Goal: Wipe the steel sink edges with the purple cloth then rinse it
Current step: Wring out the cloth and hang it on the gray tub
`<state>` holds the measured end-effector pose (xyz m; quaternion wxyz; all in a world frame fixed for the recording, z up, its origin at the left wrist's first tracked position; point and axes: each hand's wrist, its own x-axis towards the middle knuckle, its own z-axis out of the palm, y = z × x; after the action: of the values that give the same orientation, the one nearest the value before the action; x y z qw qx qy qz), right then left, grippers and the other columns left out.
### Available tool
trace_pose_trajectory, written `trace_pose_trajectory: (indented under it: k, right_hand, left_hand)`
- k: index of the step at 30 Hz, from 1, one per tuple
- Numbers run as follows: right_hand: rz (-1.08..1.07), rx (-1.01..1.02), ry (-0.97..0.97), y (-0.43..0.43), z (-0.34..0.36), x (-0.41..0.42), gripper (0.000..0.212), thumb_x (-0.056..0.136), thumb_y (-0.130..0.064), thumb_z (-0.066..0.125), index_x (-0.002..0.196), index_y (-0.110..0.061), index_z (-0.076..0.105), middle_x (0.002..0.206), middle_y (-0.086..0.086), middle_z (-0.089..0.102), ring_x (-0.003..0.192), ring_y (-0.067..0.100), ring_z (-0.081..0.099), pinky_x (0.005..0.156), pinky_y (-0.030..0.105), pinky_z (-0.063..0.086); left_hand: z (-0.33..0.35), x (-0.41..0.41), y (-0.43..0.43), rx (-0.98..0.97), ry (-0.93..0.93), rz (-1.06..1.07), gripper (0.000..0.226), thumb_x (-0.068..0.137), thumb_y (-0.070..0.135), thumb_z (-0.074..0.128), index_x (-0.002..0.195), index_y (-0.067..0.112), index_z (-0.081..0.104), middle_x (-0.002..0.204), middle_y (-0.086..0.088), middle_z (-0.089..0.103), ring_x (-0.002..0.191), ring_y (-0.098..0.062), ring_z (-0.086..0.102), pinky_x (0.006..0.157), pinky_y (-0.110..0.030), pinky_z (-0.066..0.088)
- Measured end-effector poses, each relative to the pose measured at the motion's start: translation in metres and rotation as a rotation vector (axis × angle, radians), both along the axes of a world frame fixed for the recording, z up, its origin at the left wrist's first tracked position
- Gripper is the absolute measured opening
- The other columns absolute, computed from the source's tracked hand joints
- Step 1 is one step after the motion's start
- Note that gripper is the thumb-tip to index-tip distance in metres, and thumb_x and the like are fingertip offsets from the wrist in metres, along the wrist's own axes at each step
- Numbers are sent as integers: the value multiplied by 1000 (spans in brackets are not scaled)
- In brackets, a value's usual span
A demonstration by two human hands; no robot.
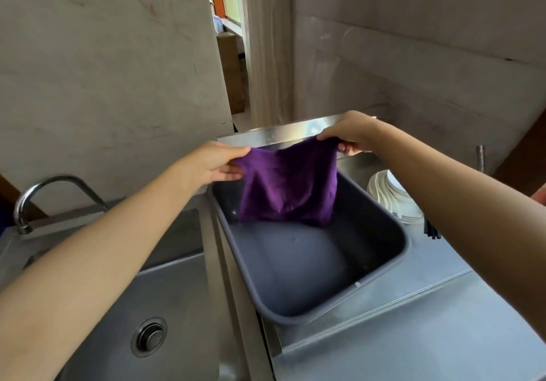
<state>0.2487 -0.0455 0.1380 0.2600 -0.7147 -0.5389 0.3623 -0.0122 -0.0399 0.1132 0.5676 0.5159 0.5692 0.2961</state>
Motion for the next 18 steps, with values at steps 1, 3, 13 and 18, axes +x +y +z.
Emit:
trace_pose_trajectory:
  k: [1, 3, 13, 18]
  right_hand:
    - [16, -22, 61, -1, 1, -9, 24, 82, -8, 65, 67, -6, 46, 45, 8, 43, 28, 11, 39, 31, 13, 30]
    - [63, -50, 161, -3, 4, -27, 22, 84, -7, 63, 68, -6, 48, 46, 7, 48, 27, 9, 44, 31, 13, 33]
    - [532, -116, 159, -16, 28, -37, 26, 91, 3, 46, 103, -9, 65, 89, 8, 71, 69, 12, 64, 57, 19, 54]
    - [633, 66, -235, -5, -1, -27, 42, 87, -2, 56, 126, -18, 53, 110, -2, 58, 84, 9, 53, 75, 25, 49]
  left_hand:
    - [3, 11, -4, -23, -15, -25, 5, 87, 16, 62, 90, 12, 62, 68, -3, 69, 59, -14, 66, 58, -23, 57]
    - [9, 30, -12, -43, -26, -98, 7, 92, 14, 55, 89, 10, 60, 64, -3, 70, 59, -14, 68, 62, -25, 56]
    - [21, 40, -27, 124, 119, -195, 11, 86, 13, 63, 95, 8, 66, 89, -9, 68, 79, -16, 65, 70, -26, 55]
    - [41, 39, -30, 279, 266, -318, 14, 87, 8, 59, 97, 10, 68, 88, -6, 66, 83, -15, 62, 69, -23, 50]
